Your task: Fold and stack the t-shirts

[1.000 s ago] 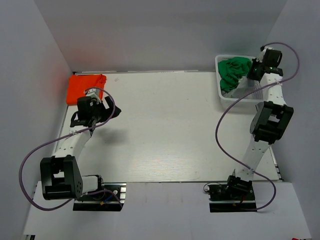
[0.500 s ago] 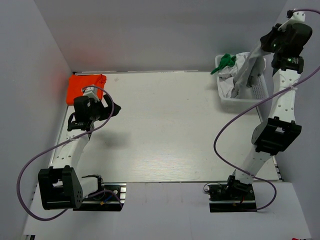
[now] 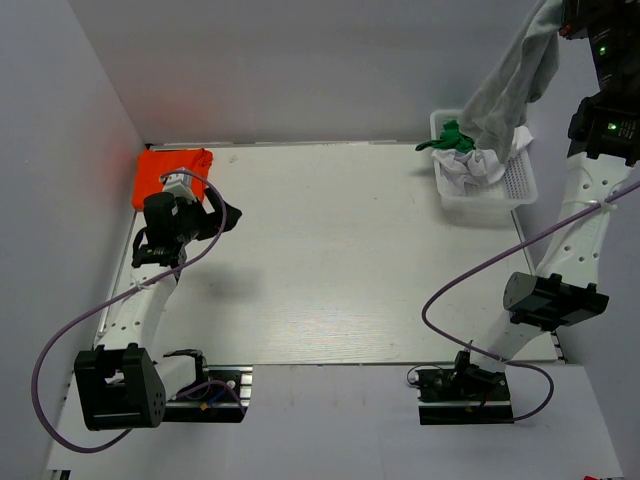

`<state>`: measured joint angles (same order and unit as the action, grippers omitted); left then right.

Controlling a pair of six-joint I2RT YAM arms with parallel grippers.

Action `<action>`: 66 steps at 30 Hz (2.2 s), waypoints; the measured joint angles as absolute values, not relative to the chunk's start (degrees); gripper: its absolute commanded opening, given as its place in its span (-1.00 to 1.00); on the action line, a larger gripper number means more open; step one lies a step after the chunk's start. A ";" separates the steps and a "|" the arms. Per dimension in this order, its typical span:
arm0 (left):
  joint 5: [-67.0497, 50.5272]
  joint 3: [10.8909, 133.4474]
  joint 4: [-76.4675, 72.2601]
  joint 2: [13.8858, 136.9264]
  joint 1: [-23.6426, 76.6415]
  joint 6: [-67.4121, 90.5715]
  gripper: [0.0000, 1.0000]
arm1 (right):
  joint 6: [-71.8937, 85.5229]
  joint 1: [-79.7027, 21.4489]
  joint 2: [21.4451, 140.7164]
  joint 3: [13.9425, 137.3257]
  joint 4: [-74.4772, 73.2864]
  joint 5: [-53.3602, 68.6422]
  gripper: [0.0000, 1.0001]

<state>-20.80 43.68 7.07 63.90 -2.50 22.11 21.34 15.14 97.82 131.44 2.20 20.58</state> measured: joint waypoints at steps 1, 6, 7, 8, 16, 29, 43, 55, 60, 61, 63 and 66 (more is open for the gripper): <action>-20.97 43.68 7.07 63.90 -2.50 22.11 1.00 | 22.90 15.00 97.73 131.63 4.12 21.89 -1.00; -21.47 43.68 7.09 63.90 -2.50 22.13 1.00 | 29.89 13.63 98.76 132.62 9.91 29.12 -1.00; -21.52 43.68 7.09 63.90 -2.50 22.15 1.00 | 30.33 13.26 99.00 132.73 10.35 29.47 -1.00; -21.54 43.68 7.09 63.90 -2.50 22.13 1.00 | 30.55 12.78 99.13 132.73 10.44 29.82 -1.00; -22.17 43.68 7.07 63.88 -2.50 22.57 1.00 | 31.33 9.30 99.29 131.39 10.24 34.83 -1.00; -23.27 43.66 7.07 63.22 -2.50 24.91 1.00 | 15.86 -20.43 101.10 122.39 -4.86 40.53 -1.00; -18.85 42.54 8.03 60.95 -2.50 29.23 1.00 | 13.28 -20.86 93.30 81.08 -3.92 18.24 0.81; -17.63 34.09 11.16 66.28 -2.26 32.64 1.00 | 13.13 -20.78 93.41 67.88 -11.11 3.46 0.81; -19.88 30.57 11.00 66.48 0.14 32.91 1.00 | 13.72 -22.35 89.25 60.60 -11.92 0.51 0.81; -19.88 30.55 10.94 66.72 0.84 32.84 1.00 | 13.89 -22.72 88.92 59.53 -11.92 0.30 0.81; -19.92 30.55 10.68 67.55 2.15 32.80 1.00 | 14.17 -23.49 88.86 58.02 -11.94 0.01 0.81; -19.70 30.61 10.72 68.99 3.88 32.40 1.00 | 14.37 -24.58 88.86 56.64 -11.68 -0.75 0.81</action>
<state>-19.70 30.61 10.72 68.99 3.88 32.40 14.37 -24.58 88.86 56.64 -11.68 -0.75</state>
